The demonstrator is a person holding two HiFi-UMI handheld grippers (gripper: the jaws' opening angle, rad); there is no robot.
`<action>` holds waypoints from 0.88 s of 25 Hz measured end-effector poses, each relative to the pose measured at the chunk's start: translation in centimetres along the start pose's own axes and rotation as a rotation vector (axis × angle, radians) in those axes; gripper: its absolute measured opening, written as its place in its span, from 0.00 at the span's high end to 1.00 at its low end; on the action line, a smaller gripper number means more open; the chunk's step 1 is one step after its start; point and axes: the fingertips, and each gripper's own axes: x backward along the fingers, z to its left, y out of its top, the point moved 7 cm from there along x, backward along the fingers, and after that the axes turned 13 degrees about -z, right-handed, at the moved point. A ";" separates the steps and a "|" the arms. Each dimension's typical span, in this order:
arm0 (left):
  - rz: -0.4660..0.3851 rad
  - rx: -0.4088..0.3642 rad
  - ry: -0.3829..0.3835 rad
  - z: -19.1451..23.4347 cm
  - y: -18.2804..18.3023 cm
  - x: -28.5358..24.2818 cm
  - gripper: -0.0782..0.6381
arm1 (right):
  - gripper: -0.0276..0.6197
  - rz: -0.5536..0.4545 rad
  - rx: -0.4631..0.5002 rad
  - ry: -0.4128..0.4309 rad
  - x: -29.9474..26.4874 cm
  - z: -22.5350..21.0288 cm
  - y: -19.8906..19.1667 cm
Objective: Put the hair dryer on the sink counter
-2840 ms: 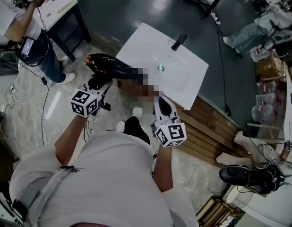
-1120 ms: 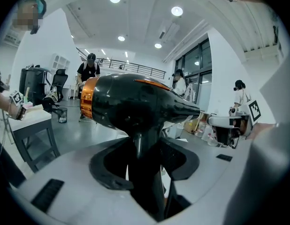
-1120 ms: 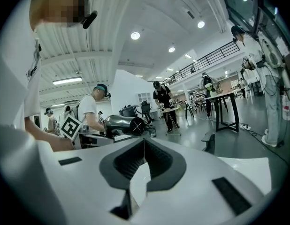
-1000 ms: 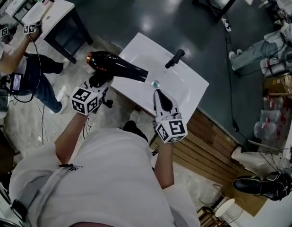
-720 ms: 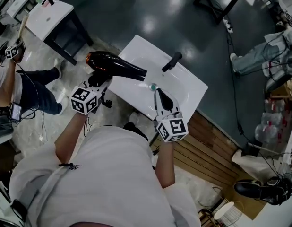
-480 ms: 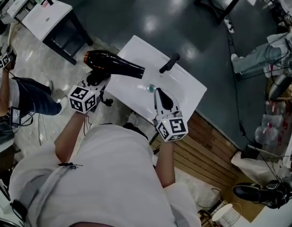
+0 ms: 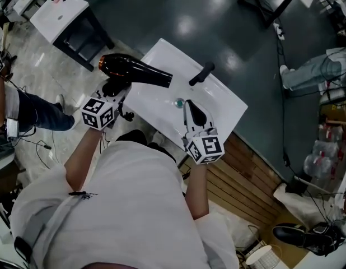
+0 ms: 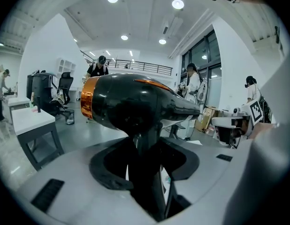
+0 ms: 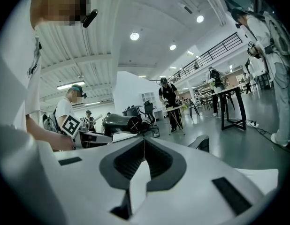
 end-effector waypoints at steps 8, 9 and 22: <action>0.012 -0.001 0.006 -0.6 0.0 0.1 0.64 | 0.94 0.002 -0.013 0.015 0.3 -0.2 0.1; 0.015 -0.001 0.004 -0.5 -0.1 0.1 0.64 | 0.94 0.002 -0.015 0.015 0.1 0.0 0.0; 0.043 -0.009 -0.061 1.5 0.0 -3.5 0.64 | 0.94 0.013 -0.022 -0.036 -1.3 0.4 -0.6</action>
